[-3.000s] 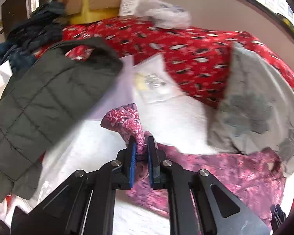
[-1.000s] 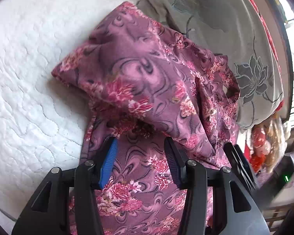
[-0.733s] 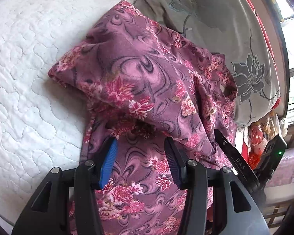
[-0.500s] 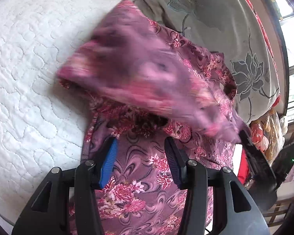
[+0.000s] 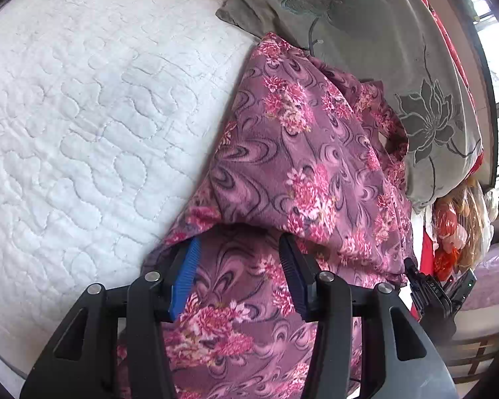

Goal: Fold small clothes

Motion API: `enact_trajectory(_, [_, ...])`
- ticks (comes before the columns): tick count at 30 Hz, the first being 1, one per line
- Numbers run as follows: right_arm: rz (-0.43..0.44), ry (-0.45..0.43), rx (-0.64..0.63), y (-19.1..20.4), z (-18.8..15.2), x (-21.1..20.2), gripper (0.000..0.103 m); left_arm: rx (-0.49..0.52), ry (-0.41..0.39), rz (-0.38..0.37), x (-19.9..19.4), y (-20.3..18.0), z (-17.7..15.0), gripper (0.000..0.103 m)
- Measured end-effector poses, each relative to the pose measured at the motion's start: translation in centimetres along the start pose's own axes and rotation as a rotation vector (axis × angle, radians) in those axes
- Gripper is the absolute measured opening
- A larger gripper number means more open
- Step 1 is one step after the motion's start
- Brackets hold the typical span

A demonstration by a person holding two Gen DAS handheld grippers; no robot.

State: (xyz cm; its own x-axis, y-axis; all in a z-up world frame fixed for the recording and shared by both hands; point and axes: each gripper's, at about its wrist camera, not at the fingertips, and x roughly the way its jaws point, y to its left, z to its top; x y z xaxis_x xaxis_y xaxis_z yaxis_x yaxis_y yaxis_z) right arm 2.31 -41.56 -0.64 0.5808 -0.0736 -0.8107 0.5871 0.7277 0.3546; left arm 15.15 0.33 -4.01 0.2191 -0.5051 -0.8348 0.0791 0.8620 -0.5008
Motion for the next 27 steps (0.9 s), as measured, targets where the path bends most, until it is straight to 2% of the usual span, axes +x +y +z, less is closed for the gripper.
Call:
enact_trajectory(1, [0.03, 0.012, 0.018, -0.3, 0.0, 0.0, 0.014, 0.005, 0.001, 0.001, -0.3, -0.1, -0.2, 0.047])
enact_trajectory(3, [0.077, 0.013, 0.075, -1.2, 0.2, -0.2, 0.016, 0.031, 0.004, -0.036, -1.1, -0.7, -0.8, 0.047])
enact_trajectory(4, [0.102, 0.01, 0.104, -1.6, 0.5, -0.3, 0.023, 0.047, 0.002, -0.066, -1.5, -1.2, -1.1, 0.047])
enact_trajectory(5, [0.12, 0.0, 0.133, -1.9, 0.8, -0.3, 0.034, 0.066, -0.003, -0.09, -1.9, -1.8, -1.3, 0.047])
enact_trajectory(7, [0.126, 0.005, 0.161, -2.0, 1.4, 0.4, 0.042, 0.126, -0.027, -0.111, -2.7, -3.4, -1.3, 0.047])
enact_trajectory(9, [0.135, 0.05, 0.151, -1.3, 2.0, 1.5, 0.041, 0.178, -0.064, -0.088, -3.0, -5.2, -0.6, 0.048])
enact_trajectory(10, [0.134, 0.051, 0.122, -0.7, 2.4, 1.7, 0.028, 0.204, -0.086, -0.052, -3.0, -6.0, 0.2, 0.048])
enact_trajectory(11, [0.122, 0.034, 0.074, 0.2, 2.8, 1.4, 0.006, 0.221, -0.1, -0.015, -2.8, -6.5, 1.0, 0.048])
enact_trajectory(13, [0.127, -0.044, 0.017, 1.5, 3.7, -0.2, 0.006, 0.227, -0.11, 0.036, -2.3, -6.5, 2.2, 0.048])
enact_trajectory(15, [0.148, -0.132, 0.044, 1.3, 4.5, -2.1, 0.006, 0.226, -0.098, 0.106, -0.8, -6.3, 3.2, 0.048])
enact_trajectory(16, [0.137, -0.144, 0.057, 0.9, 4.7, -2.2, 0.006, 0.213, -0.079, 0.143, 0.4, -6.1, 3.8, 0.048])
enact_trajectory(18, [0.051, -0.106, 0.057, -0.2, 4.7, -0.8, 0.006, 0.179, -0.015, 0.204, 3.0, -4.6, 4.1, 0.048])
enact_trajectory(19, [-0.004, -0.064, 0.044, -0.6, 4.5, 0.2, 0.007, 0.172, 0.0, 0.223, 3.8, -4.1, 4.1, 0.053])
enact_trajectory(21, [-0.076, 0.078, -0.006, -1.2, 3.8, 2.9, 0.008, 0.199, -0.02, 0.216, 3.5, -4.1, 4.0, 0.054])
enact_trajectory(22, [-0.077, 0.078, -0.036, -1.2, 3.5, 2.7, 0.008, 0.208, -0.015, 0.223, 3.3, -4.2, 4.0, 0.053])
enact_trajectory(23, [-0.084, 0.057, -0.064, -0.9, 3.6, 1.8, 0.015, 0.214, -0.006, 0.225, 3.0, -4.3, 3.9, 0.053])
enact_trajectory(24, [-0.087, 0.044, -0.087, -0.6, 3.7, 0.7, 0.017, 0.215, 0.006, 0.212, 2.5, -4.4, 3.6, 0.052])
enact_trajectory(25, [-0.058, 0.038, -0.107, -0.4, 3.7, -0.2, 0.017, 0.221, 0.012, 0.193, 2.0, -4.6, 3.2, 0.052])
enact_trajectory(27, [0.053, 0.06, -0.173, 0.3, 3.1, -2.2, 0.019, 0.254, 0.009, 0.162, 1.0, -5.4, 1.7, 0.052])
